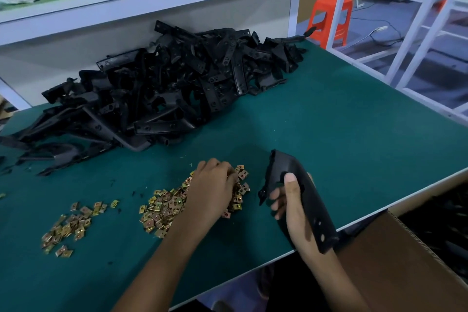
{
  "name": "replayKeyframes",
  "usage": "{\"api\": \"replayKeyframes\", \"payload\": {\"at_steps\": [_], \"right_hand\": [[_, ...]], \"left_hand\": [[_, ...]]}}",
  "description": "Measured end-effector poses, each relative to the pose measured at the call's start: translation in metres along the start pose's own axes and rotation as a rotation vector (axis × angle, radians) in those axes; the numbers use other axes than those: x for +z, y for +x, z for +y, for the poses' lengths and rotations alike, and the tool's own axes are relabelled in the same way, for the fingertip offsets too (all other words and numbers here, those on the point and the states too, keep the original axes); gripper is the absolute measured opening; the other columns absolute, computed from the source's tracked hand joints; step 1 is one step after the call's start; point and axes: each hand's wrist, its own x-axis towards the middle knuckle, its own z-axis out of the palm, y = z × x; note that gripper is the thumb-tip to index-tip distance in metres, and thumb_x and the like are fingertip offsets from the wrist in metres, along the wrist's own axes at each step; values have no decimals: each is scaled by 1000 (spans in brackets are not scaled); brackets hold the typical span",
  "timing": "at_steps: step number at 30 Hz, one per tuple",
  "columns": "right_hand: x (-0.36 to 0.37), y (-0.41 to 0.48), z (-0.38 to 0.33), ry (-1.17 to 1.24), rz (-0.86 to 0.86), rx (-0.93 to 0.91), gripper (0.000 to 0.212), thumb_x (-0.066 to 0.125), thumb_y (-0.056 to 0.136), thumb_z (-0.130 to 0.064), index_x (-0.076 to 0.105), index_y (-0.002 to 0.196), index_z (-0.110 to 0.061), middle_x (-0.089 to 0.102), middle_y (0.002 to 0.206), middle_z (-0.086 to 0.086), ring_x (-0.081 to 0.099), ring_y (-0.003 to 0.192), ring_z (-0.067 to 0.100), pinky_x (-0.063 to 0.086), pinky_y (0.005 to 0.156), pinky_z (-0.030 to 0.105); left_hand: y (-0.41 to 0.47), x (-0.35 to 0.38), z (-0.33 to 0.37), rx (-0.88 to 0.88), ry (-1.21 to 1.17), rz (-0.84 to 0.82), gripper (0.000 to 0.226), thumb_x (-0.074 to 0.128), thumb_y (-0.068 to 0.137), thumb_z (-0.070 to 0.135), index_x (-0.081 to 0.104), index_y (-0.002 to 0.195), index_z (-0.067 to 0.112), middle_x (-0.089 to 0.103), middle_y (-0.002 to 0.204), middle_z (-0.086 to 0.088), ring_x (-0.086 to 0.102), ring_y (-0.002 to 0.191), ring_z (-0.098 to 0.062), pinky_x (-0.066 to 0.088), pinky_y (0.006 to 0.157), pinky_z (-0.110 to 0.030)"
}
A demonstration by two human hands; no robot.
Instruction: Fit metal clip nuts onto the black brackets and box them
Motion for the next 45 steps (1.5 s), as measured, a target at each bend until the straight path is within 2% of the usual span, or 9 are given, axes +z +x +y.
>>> {"api": "replayKeyframes", "payload": {"at_steps": [4, 7, 11, 15, 20, 26, 33, 40, 45], "right_hand": [[-3, 3, -1, -27, -89, 27, 89, 45, 79, -82, 62, 94, 5, 62, 61, 0, 55, 50, 16, 46, 51, 20], [-2, 1, -5, -50, -141, 46, 86, 40, 82, -82, 63, 88, 0, 61, 62, 1, 55, 53, 17, 47, 58, 19], [6, -7, -7, -46, -128, 57, 69, 39, 96, -69, 64, 71, -10, 61, 57, 1, 54, 50, 17, 46, 58, 18], [8, -6, -7, -3, -121, 90, 69, 36, 91, -71, 63, 68, -11, 59, 56, 0, 54, 49, 13, 46, 63, 22], [3, -5, -4, -16, -141, 61, 74, 37, 86, -83, 68, 66, -19, 63, 62, 2, 58, 55, 14, 45, 71, 33], [0, -11, -5, -68, -159, 36, 75, 36, 86, -86, 70, 71, -21, 65, 66, 3, 60, 59, 14, 46, 74, 31], [-1, -15, -11, -79, -172, 48, 73, 34, 83, -85, 67, 70, -21, 62, 65, -3, 59, 59, 10, 44, 65, 13], [-1, -14, -8, -89, -176, 59, 75, 35, 83, -87, 67, 69, -20, 63, 66, 0, 60, 60, 12, 45, 75, 30], [0, -15, -7, -108, -181, 54, 77, 34, 83, -89, 68, 71, -21, 64, 67, 4, 61, 61, 11, 44, 75, 30]], "left_hand": [[-6, -1, -1, 4, -43, 25, 22, 52, 102, 38, 64, 108, 20, 63, 107, 5, 50, 105, -19, 36, 88, -30], [-4, 0, -3, -22, 32, -94, 33, 58, 96, 52, 64, 114, 25, 58, 113, 5, 45, 113, -19, 35, 93, -31], [-1, -4, 3, -53, -88, -69, 14, 66, 95, 37, 66, 104, 27, 61, 109, 8, 49, 110, -15, 35, 86, -26], [-10, -17, -3, -166, -416, -1, 2, 67, 95, 33, 67, 96, 33, 69, 94, 20, 60, 90, 7, 43, 76, -15], [-30, -22, -2, -244, -865, -95, 12, 68, 96, 25, 73, 105, 31, 74, 100, 20, 67, 96, 5, 48, 77, -6], [-42, -23, -10, -228, -861, -47, 18, 68, 95, 18, 73, 96, 35, 73, 102, 21, 67, 95, 2, 52, 79, -12], [-47, -27, -21, -320, -930, 12, 23, 71, 93, 15, 74, 94, 37, 77, 96, 8, 75, 83, -15, 56, 74, -21], [-48, -35, -27, -251, -817, 71, 16, 71, 94, 20, 76, 101, 33, 76, 98, 18, 69, 94, 1, 50, 77, -9], [-48, -40, -21, -301, -932, 32, 20, 65, 97, 15, 75, 97, 32, 75, 96, 7, 68, 87, -5, 57, 79, -22]]}}
